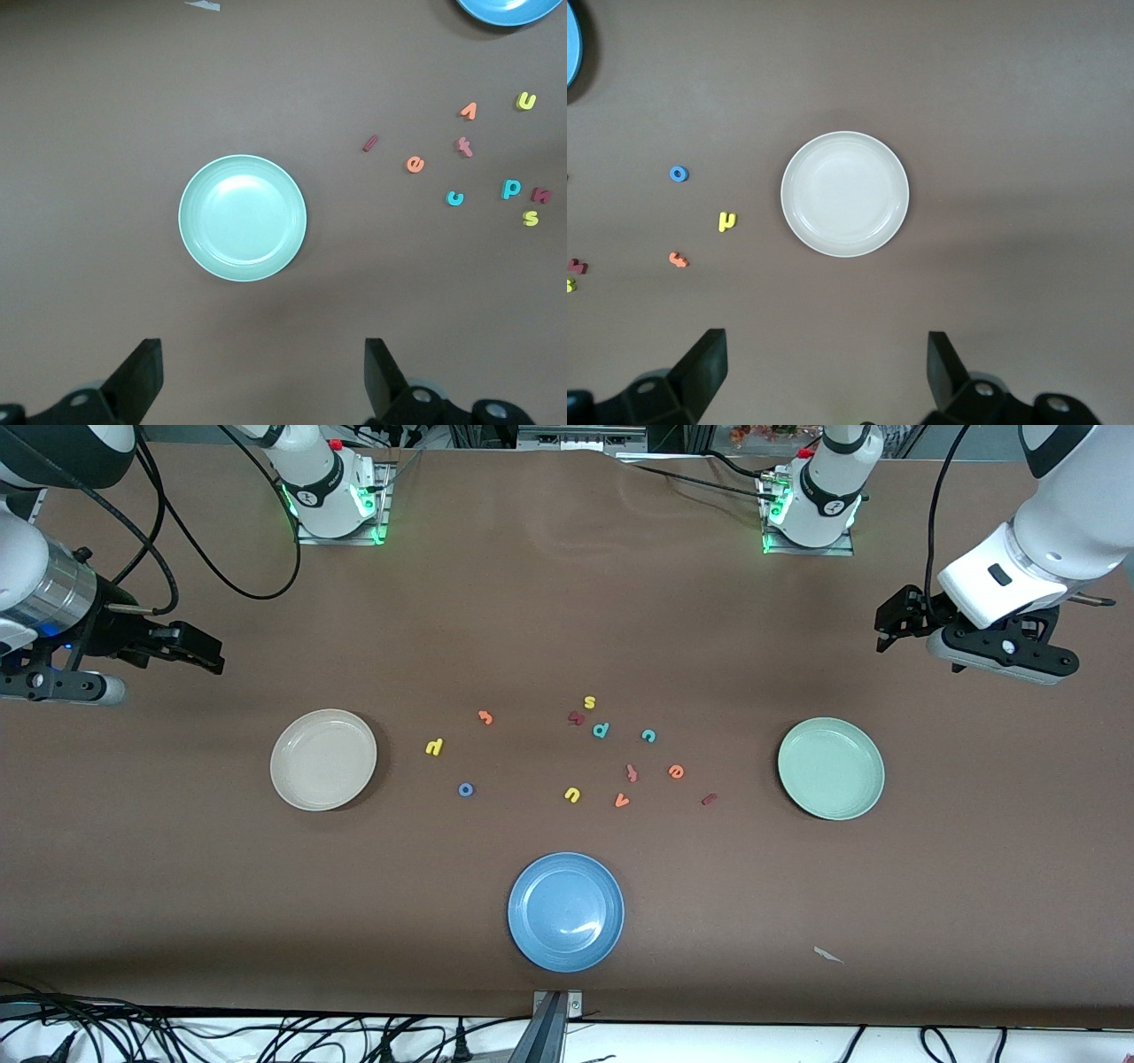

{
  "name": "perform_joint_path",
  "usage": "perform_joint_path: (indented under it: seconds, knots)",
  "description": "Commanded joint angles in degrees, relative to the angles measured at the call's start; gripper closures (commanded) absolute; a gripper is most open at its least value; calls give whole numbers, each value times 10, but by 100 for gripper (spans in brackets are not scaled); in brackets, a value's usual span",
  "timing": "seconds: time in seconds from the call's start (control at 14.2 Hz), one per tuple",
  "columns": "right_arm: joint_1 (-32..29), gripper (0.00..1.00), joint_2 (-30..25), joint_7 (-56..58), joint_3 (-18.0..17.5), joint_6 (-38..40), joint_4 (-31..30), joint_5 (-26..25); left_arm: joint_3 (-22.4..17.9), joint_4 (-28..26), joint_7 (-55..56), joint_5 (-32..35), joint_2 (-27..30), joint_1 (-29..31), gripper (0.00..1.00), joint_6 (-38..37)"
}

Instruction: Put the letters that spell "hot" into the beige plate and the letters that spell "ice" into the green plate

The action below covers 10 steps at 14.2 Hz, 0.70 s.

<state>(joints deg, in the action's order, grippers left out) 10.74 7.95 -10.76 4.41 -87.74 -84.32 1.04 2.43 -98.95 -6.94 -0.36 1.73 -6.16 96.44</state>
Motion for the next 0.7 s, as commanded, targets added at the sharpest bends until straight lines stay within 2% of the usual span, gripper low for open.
perform_joint_path:
  seconds: [0.0,0.63]
  knots:
    - [0,0,-1,-1,0,-2,1,7,3,10,8,15,-2,0,0,-11]
    - [0,0,0,-1,0,-7,1,7,3,10,7,15,-1,0,0,-12]
